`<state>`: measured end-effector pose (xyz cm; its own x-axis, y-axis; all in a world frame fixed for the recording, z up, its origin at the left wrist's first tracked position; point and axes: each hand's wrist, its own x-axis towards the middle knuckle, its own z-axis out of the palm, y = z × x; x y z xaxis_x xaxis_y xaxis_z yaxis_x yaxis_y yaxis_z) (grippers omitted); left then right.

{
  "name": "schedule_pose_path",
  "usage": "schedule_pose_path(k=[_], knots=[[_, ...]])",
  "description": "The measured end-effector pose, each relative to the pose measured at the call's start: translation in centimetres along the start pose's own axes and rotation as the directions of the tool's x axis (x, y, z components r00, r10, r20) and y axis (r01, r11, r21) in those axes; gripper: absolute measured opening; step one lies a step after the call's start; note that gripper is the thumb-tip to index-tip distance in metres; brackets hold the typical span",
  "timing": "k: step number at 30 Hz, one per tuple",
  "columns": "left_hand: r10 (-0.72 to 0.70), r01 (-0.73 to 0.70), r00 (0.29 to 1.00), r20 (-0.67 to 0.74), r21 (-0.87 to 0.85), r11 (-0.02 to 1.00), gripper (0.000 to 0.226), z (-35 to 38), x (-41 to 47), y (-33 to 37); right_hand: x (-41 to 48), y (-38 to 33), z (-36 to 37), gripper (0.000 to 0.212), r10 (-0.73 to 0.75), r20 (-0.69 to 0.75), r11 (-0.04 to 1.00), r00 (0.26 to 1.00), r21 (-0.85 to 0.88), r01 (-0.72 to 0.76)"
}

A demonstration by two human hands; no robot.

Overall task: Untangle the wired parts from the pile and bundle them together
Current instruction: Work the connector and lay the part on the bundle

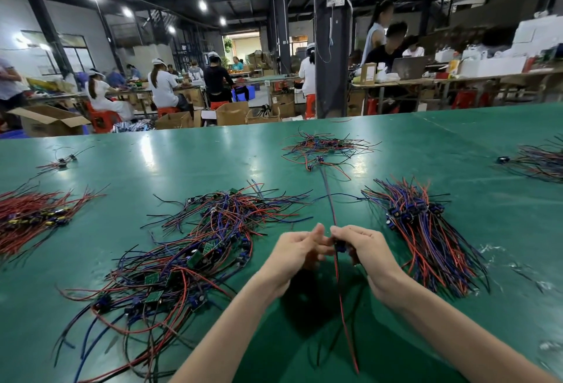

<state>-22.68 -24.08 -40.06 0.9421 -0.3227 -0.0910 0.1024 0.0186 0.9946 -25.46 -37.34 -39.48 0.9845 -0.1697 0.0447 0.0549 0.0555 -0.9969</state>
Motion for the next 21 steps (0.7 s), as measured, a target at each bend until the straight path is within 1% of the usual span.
schedule_pose_path(k=[3,4,6,8,11,13,17,19,21], knots=[[0.036,-0.042,0.993,0.116,0.051,0.998,0.018,1.0,-0.7,-0.2,0.4,-0.3,-0.5,0.026,0.039,-0.056,0.998,0.998,0.044,-0.036],[0.056,-0.068,0.989,0.139,0.087,0.994,0.012,1.1,-0.8,-0.2,0.5,-0.3,-0.6,0.025,0.052,-0.058,0.998,0.997,0.034,-0.05],[0.087,-0.105,0.983,0.161,0.106,0.989,0.005,1.1,-0.9,-0.3,0.8,-0.3,-0.7,0.025,0.06,-0.045,0.998,0.997,0.029,-0.059],[0.102,-0.114,0.985,0.139,0.083,0.99,0.006,1.0,-0.9,-0.3,0.9,-0.3,-0.6,0.025,0.059,-0.011,0.997,0.998,0.055,-0.059],[0.097,-0.099,0.994,0.06,0.042,0.994,0.005,0.7,-0.9,0.1,0.9,-0.3,-0.4,0.032,0.08,0.03,0.992,0.996,0.092,-0.082],[0.072,-0.072,0.997,-0.009,-0.014,0.997,0.009,0.4,-0.7,0.3,0.9,-0.2,-0.2,0.034,0.098,0.072,0.993,0.993,0.062,-0.103],[0.011,-0.019,0.995,-0.096,-0.092,0.996,0.011,-0.3,-0.4,0.5,0.4,-0.1,0.1,0.025,0.087,0.142,0.994,0.986,-0.073,-0.078],[-0.022,0.007,0.994,-0.109,-0.135,0.991,0.011,-0.4,-0.3,0.6,0.1,0.1,0.3,0.021,0.071,0.179,0.994,0.981,-0.089,-0.056],[-0.035,0.019,0.994,-0.104,-0.147,0.989,0.011,-0.4,-0.3,0.6,-0.1,0.2,0.4,0.018,0.047,0.209,0.998,0.977,-0.055,-0.036]])
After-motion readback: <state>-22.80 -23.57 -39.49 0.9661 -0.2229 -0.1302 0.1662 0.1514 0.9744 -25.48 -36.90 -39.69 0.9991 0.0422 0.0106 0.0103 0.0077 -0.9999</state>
